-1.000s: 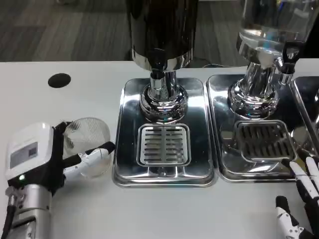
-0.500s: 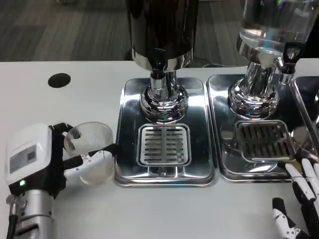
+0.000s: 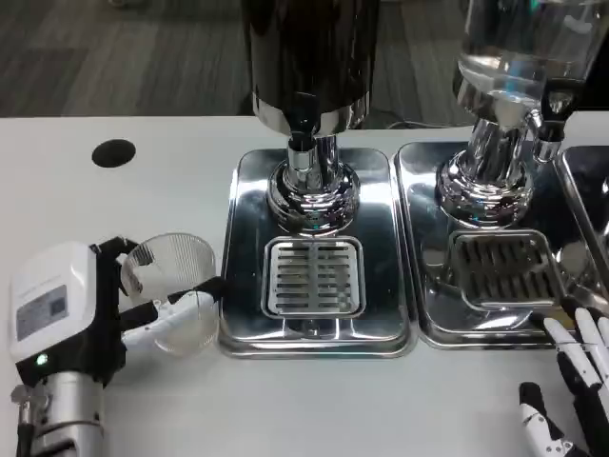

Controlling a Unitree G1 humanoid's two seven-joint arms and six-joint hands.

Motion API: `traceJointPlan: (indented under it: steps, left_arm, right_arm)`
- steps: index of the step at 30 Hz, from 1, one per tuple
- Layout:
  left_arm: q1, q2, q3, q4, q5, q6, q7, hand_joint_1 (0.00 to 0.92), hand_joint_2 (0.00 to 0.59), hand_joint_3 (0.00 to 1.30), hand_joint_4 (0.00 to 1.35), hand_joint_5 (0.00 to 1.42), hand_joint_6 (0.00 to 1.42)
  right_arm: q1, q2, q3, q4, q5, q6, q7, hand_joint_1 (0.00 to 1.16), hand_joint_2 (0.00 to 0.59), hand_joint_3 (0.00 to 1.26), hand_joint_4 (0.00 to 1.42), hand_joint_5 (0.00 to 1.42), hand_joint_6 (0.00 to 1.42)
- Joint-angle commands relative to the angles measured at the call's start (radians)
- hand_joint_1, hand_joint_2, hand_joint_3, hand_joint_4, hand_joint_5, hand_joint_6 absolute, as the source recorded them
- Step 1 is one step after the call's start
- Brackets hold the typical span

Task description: Grasp the cup under the faucet to collect the drink, then remove the cup.

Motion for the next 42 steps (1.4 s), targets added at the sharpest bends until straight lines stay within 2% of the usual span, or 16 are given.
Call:
traceJointPlan:
  steps: [1, 10, 19, 30, 36, 42]
  left_arm:
    - [0.0, -0.014, -0.012, -0.021, 0.027, -0.041, 0.077, 0.368, 0.021, 0.74, 0.73, 0.99, 1.34]
    - [-0.014, -0.036, -0.018, -0.039, 0.047, -0.059, 0.095, 0.363, 0.025, 0.74, 0.74, 0.99, 1.34]
    - [-0.103, -0.075, -0.067, -0.001, 0.059, -0.046, 0.077, 0.363, 0.025, 0.74, 0.74, 0.98, 1.34]
    - [-0.282, -0.128, -0.158, 0.172, 0.086, -0.002, 0.046, 0.378, 0.015, 0.74, 0.74, 0.97, 1.34]
    - [-0.331, -0.169, -0.198, 0.234, 0.094, 0.016, 0.064, 0.379, 0.015, 0.74, 0.74, 0.97, 1.34]
    - [-0.364, -0.184, -0.222, 0.293, 0.093, 0.022, 0.074, 0.374, 0.017, 0.74, 0.74, 0.97, 1.33]
  right_arm:
    - [0.0, 0.004, -0.002, 0.015, 0.01, -0.013, -0.001, 0.1, 0.451, 0.13, 0.0, 0.0, 0.0]
    - [-0.001, 0.007, -0.003, 0.022, 0.014, -0.017, -0.004, 0.1, 0.451, 0.13, 0.0, 0.0, 0.0]
    - [0.0, 0.006, -0.008, 0.015, 0.017, -0.016, -0.003, 0.1, 0.451, 0.13, 0.0, 0.0, 0.0]
    - [0.01, 0.005, -0.021, -0.018, 0.01, -0.011, -0.009, 0.11, 0.447, 0.13, 0.0, 0.0, 0.0]
    - [0.015, 0.009, -0.024, -0.02, 0.01, -0.011, -0.011, 0.12, 0.446, 0.13, 0.0, 0.0, 0.0]
    - [0.02, 0.011, -0.033, -0.013, 0.02, -0.018, -0.015, 0.12, 0.445, 0.13, 0.0, 0.0, 0.0]
